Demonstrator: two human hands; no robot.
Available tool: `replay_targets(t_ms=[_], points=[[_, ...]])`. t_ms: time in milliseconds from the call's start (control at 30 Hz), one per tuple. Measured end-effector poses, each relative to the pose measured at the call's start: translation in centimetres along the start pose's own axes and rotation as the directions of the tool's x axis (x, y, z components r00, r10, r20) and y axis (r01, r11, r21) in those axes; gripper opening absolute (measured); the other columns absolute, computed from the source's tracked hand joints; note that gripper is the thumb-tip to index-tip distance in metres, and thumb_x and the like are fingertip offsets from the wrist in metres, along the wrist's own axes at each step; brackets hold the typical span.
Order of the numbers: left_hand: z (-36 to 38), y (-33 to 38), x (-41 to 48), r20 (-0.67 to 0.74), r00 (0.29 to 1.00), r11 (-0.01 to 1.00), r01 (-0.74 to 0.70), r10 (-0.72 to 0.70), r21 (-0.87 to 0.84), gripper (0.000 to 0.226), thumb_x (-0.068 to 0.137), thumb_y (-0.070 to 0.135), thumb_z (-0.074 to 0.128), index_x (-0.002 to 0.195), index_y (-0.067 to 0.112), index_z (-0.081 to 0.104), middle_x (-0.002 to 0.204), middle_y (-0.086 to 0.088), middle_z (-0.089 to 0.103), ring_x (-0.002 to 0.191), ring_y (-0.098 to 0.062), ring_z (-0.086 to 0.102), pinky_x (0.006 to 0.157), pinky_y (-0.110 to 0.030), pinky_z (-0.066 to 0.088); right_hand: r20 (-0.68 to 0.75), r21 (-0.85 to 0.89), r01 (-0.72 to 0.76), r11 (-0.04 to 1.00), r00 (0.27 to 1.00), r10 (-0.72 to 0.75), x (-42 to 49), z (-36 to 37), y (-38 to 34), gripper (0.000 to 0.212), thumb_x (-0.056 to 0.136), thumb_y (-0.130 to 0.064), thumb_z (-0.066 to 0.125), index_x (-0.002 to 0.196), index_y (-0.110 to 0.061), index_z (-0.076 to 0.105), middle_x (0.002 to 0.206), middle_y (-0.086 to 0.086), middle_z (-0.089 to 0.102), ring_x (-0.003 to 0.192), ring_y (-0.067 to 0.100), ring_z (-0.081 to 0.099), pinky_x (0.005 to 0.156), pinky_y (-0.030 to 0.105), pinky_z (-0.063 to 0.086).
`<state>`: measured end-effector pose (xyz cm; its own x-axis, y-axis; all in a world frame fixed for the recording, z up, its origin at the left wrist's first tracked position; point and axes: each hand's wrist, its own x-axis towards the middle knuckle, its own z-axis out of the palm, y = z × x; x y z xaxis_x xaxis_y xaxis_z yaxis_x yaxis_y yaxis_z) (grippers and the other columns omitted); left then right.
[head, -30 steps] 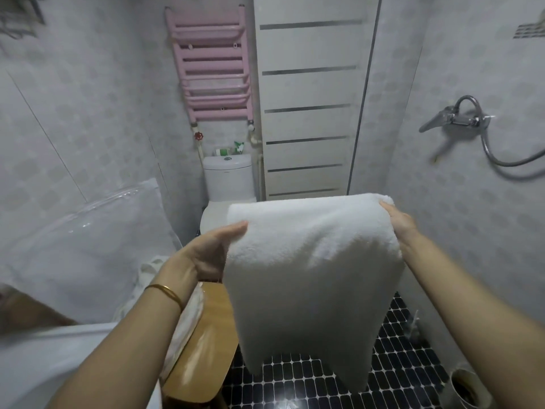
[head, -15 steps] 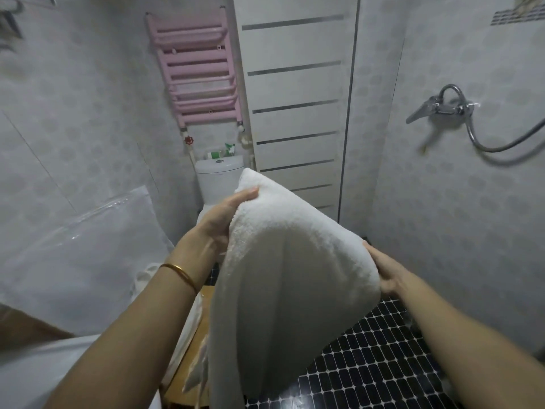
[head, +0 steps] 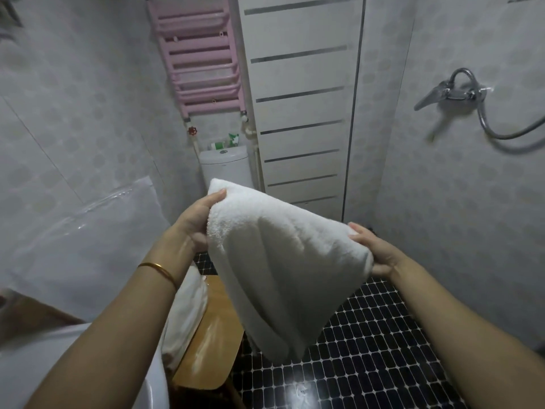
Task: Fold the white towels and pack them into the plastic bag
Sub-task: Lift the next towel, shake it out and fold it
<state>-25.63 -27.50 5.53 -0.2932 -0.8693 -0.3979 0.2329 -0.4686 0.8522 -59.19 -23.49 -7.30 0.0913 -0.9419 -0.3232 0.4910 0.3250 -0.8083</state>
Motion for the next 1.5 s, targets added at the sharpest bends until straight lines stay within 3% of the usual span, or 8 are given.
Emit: replay_targets(t_ms=[267, 433, 700, 800, 900, 1000, 1233, 1500], points=[[-2.6, 0.5, 0.6, -0.234, 0.972, 0.993, 0.003, 0.026, 0.120, 0.021, 0.098, 0.021, 0.046, 0.087, 0.010, 0.059, 0.077, -0.008, 0.063, 0.061, -0.020, 0.064, 0.059, -0.031, 0.056, 0.144, -0.369, 0.141, 0.919, 0.985, -0.093, -1.6, 3.4, -3.8, 0.057, 0.075, -0.013, 0.075, 0.127, -0.019, 0.053, 0.123, 0.007, 0.061, 0.105, 0.023, 0.065, 0.076, 0.032, 0.056], [-5.4, 1.9, -1.2, -0.259, 0.963, 0.988, 0.100, -0.066, 0.120, 0.015, 0.091, 0.017, 0.049, 0.079, 0.012, 0.056, 0.073, -0.004, 0.052, 0.066, -0.017, 0.054, 0.064, -0.029, 0.052, 0.161, -0.440, 0.111, 0.891, 0.986, -0.043, -1.4, 6.9, -4.3, 0.065, 0.074, 0.013, 0.064, 0.132, -0.013, 0.050, 0.124, 0.016, 0.059, 0.106, 0.034, 0.062, 0.081, 0.044, 0.056], [-12.5, 3.8, -9.2, -0.328, 0.938, 0.991, -0.130, 0.110, -0.040, 0.025, 0.086, 0.013, 0.052, 0.077, 0.001, 0.071, 0.080, -0.015, 0.069, 0.074, -0.027, 0.069, 0.069, -0.038, 0.057, 0.209, -0.499, 0.191, 0.845, 0.973, -0.096, 2.5, 18.7, -5.5, 0.048, 0.076, 0.008, 0.064, 0.122, -0.005, 0.059, 0.104, 0.019, 0.066, 0.078, 0.027, 0.063, 0.070, 0.037, 0.058], [-15.2, 5.0, -11.4, -0.417, 0.870, 0.957, -0.289, 0.263, 0.000, 0.026, 0.099, 0.006, 0.041, 0.080, 0.015, 0.058, 0.081, -0.008, 0.060, 0.072, -0.021, 0.063, 0.057, -0.035, 0.059, 0.226, -0.556, 0.232, 0.798, 0.966, -0.123, 4.4, 24.4, -5.2, 0.047, 0.074, 0.003, 0.068, 0.119, -0.007, 0.061, 0.113, 0.023, 0.063, 0.092, 0.033, 0.061, 0.087, 0.046, 0.053], [-17.8, 7.4, -12.5, -0.551, 0.750, 0.923, -0.370, 0.366, 0.109, 0.013, 0.101, 0.009, 0.039, 0.108, 0.018, 0.045, 0.088, -0.007, 0.053, 0.072, -0.016, 0.055, 0.051, -0.030, 0.056, 0.268, -0.562, 0.323, 0.761, 0.942, -0.202, 6.2, 30.3, -4.9, 0.039, 0.073, 0.004, 0.067, 0.110, -0.008, 0.064, 0.094, 0.013, 0.066, 0.080, 0.025, 0.061, 0.070, 0.031, 0.055], [-20.6, 10.7, -13.3, -0.615, 0.647, 0.881, -0.434, 0.451, 0.190, 0.019, 0.102, 0.016, 0.039, 0.119, 0.020, 0.047, 0.104, -0.011, 0.057, 0.084, -0.021, 0.059, 0.072, -0.037, 0.056, 0.328, -0.516, 0.442, 0.734, 0.893, -0.307, 7.5, 36.2, -5.1, 0.038, 0.075, 0.007, 0.065, 0.111, -0.004, 0.064, 0.078, 0.006, 0.063, 0.057, 0.009, 0.060, 0.047, 0.014, 0.046], [-26.0, 15.5, -15.7, -0.635, 0.369, 0.712, -0.542, 0.679, 0.446, 0.015, 0.098, 0.023, 0.049, 0.090, 0.028, 0.061, 0.121, -0.005, 0.060, 0.121, -0.027, 0.054, 0.105, -0.045, 0.043, 0.333, -0.398, 0.534, 0.746, 0.842, -0.424, 9.4, 44.7, -4.6, 0.046, 0.071, 0.006, 0.066, 0.113, -0.010, 0.063, 0.102, 0.008, 0.064, 0.085, 0.021, 0.058, 0.076, 0.034, 0.052], [-30.0, 7.0, -15.9, -0.667, 0.449, 0.801, -0.398, 0.595, 0.447, 0.007, 0.096, 0.015, 0.053, 0.091, 0.018, 0.056, 0.095, -0.004, 0.060, 0.106, -0.024, 0.055, 0.098, -0.036, 0.044, 0.341, -0.617, 0.323, 0.717, 0.932, -0.125, 10.6, 40.0, 5.5, 0.051, 0.070, 0.002, 0.070, 0.118, -0.013, 0.062, 0.116, 0.017, 0.062, 0.098, 0.032, 0.058, 0.080, 0.044, 0.053]])
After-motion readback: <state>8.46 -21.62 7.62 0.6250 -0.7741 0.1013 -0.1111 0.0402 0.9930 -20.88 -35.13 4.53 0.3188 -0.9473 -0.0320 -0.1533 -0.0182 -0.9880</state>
